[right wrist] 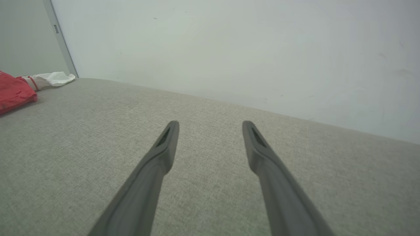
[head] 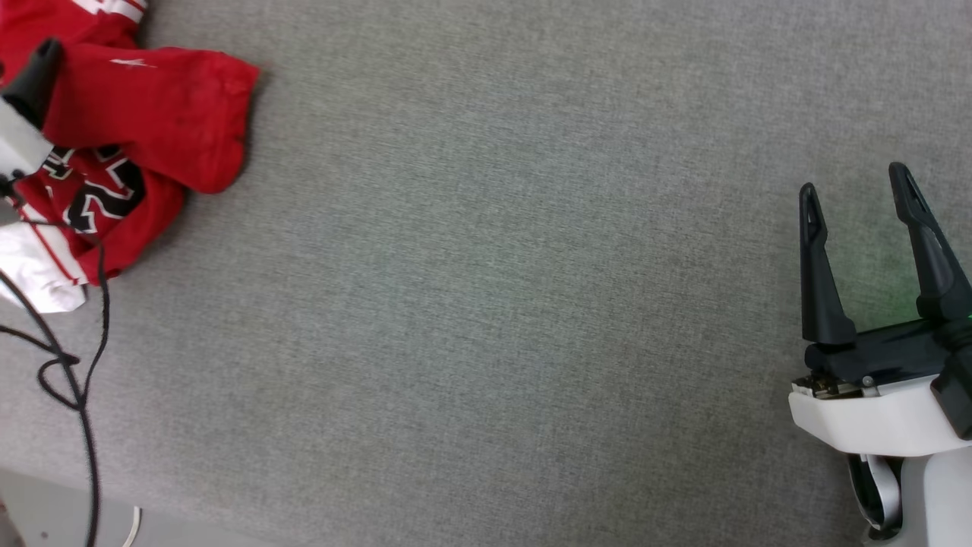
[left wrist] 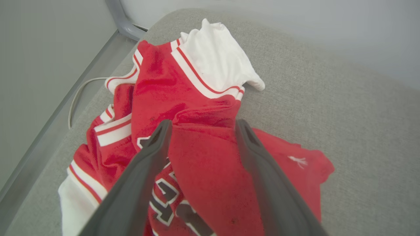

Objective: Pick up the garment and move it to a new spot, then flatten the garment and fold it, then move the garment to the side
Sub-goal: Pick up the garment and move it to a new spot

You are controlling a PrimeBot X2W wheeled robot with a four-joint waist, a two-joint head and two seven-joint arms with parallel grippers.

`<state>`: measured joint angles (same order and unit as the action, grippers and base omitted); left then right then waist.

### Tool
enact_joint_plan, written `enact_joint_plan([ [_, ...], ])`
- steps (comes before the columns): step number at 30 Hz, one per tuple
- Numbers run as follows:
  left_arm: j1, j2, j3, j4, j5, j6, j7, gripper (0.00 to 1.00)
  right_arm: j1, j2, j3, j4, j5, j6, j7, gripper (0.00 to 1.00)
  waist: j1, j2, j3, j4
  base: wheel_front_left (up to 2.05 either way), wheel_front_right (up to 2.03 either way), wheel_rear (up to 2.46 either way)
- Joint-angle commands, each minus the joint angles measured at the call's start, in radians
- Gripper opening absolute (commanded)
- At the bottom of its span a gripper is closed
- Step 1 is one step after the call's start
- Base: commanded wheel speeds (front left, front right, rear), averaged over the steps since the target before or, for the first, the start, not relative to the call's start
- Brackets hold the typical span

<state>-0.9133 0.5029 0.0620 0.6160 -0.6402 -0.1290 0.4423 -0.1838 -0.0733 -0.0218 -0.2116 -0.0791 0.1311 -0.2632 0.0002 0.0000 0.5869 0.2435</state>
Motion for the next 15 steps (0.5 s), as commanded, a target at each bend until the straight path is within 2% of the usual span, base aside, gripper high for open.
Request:
enact_joint_plan([
  [1, -0.008, 0.005, -0.008, 0.012, -0.016, 0.000, 0.023, 1.00, -0.010, -0.005, 0.001, -0.005, -0.003, -0.001, -0.002, 1.00, -0.0002, 0.0000, 0.011, -0.010, 0.00, 0.00, 0.00],
  [4, -0.012, 0.036, -0.021, 0.047, -0.059, 0.000, 0.106, 1.00, -0.017, -0.004, -0.002, -0.009, -0.007, -0.001, -0.002, 1.00, -0.0002, 0.0000, 0.025, -0.019, 0.00, 0.00, 0.00],
  [6, 0.011, 0.052, -0.064, 0.072, -0.062, 0.000, 0.163, 1.00, -0.020, -0.003, -0.004, -0.010, -0.007, -0.001, -0.002, 1.00, -0.0002, 0.0000, 0.034, -0.023, 0.00, 0.00, 0.00],
  [10, 0.034, 0.045, -0.102, 0.135, -0.116, 0.000, 0.237, 1.00, -0.028, -0.006, -0.001, -0.007, -0.003, -0.001, -0.002, 1.00, -0.0002, 0.0000, 0.047, -0.033, 0.00, 0.00, 0.00],
  [15, 0.055, 0.019, -0.156, 0.190, -0.159, 0.000, 0.270, 1.00, -0.032, -0.006, 0.000, 0.000, 0.001, -0.001, -0.002, 1.00, -0.0002, 0.0000, 0.051, -0.045, 0.00, 0.00, 0.00],
])
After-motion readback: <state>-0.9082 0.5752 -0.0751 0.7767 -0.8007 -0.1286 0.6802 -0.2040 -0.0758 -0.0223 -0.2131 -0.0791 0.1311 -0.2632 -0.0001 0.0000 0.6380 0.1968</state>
